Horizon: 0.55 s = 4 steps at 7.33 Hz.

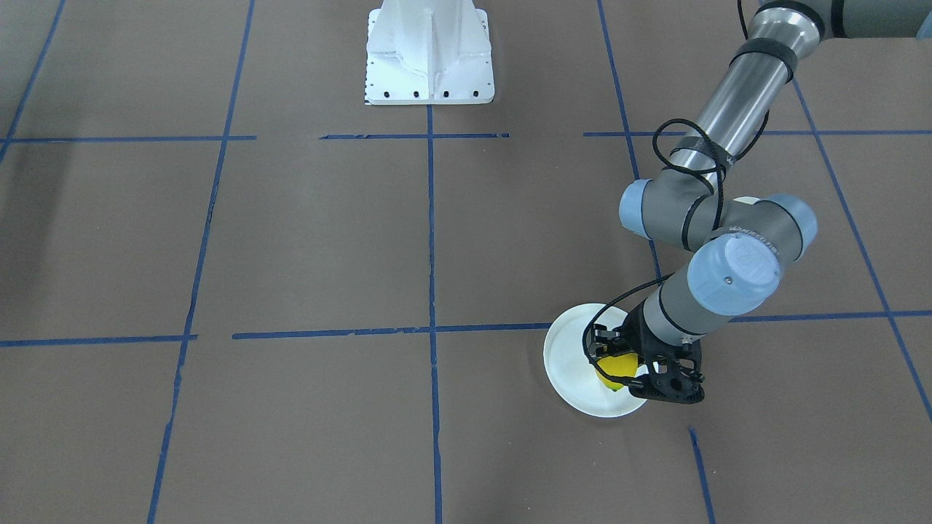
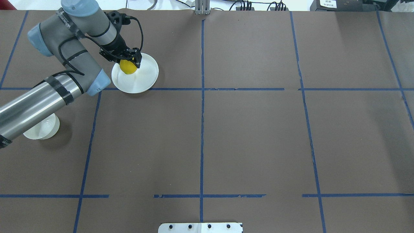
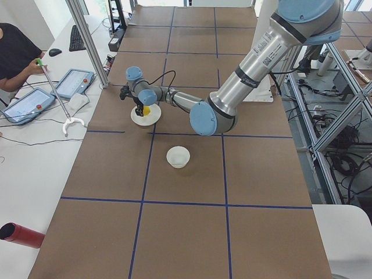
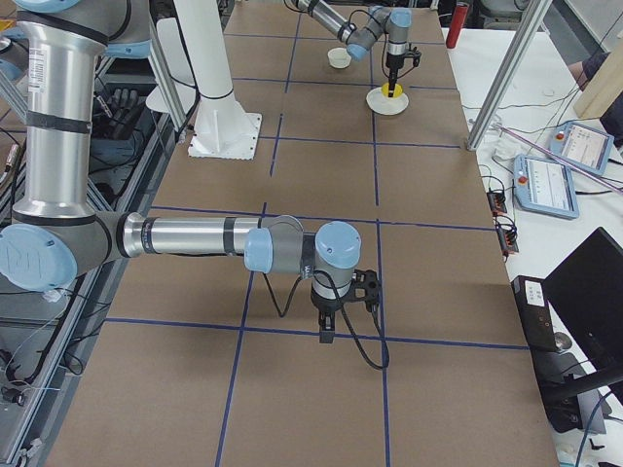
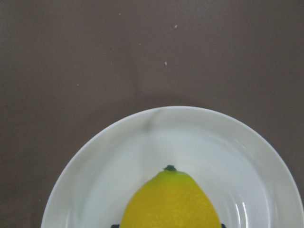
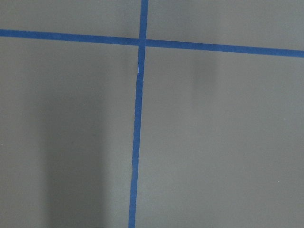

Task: Move lemon from plate to bowl
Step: 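Lift the lemon with the left gripper and carry it over the white bowl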

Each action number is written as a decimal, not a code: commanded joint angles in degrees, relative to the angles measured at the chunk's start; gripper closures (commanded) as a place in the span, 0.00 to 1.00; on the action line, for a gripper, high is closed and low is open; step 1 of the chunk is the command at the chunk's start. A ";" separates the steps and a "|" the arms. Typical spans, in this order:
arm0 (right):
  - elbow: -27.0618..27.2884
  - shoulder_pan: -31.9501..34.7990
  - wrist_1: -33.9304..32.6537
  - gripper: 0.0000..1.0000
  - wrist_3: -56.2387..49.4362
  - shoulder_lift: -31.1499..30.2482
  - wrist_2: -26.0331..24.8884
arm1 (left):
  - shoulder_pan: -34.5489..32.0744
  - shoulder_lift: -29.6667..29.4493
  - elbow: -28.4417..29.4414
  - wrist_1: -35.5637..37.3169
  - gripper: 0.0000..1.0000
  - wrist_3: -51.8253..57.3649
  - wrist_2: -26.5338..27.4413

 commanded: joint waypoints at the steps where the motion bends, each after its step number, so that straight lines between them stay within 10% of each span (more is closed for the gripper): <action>1: 0.00 0.00 0.00 0.00 0.00 0.00 0.00 | -3.46 12.94 -19.13 6.53 1.00 1.05 -4.63; 4: 0.00 0.00 0.00 0.00 0.00 0.00 0.00 | -3.72 36.34 -34.26 6.37 1.00 9.94 -2.71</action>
